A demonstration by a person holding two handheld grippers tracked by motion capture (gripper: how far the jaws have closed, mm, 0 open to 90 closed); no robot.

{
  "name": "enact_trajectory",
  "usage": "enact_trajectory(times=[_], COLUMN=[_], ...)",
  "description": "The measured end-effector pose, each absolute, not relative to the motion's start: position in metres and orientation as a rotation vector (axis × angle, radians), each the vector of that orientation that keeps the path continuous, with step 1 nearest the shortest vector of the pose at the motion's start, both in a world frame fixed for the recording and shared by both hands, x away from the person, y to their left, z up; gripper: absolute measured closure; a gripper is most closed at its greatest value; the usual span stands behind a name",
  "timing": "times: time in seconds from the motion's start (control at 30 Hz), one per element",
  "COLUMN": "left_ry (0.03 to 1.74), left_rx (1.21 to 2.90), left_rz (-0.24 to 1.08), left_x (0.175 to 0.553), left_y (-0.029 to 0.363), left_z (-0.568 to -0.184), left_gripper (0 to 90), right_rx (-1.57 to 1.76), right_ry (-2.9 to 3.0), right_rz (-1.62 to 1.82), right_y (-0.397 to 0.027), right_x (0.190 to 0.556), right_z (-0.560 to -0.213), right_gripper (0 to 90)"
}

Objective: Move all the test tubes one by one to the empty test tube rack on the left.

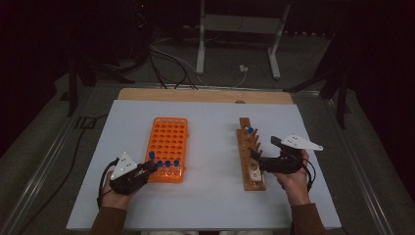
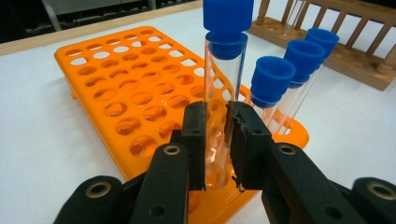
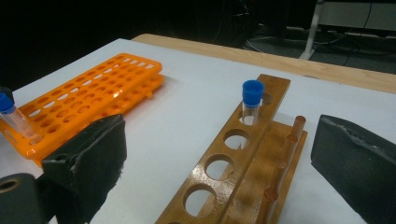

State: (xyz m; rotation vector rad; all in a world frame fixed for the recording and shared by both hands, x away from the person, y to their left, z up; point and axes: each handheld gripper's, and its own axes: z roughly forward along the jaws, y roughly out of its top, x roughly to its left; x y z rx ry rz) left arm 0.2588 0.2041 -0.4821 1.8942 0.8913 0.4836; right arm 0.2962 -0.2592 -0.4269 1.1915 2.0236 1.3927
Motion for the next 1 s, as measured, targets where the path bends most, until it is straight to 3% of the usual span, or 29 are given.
enact_trajectory(times=[1.0], left_ry=[0.89], left_rx=[2.007], left_rz=[0.469], left_x=[0.2598], left_y=[0.2006], left_z=[-0.4881], left_gripper=[78.2], right_rx=[1.18], right_ry=[2.036], right_rz=[1.396], right_y=[-0.2579], right_x=[0.295], right_z=[-0.4281], right_gripper=[3.9])
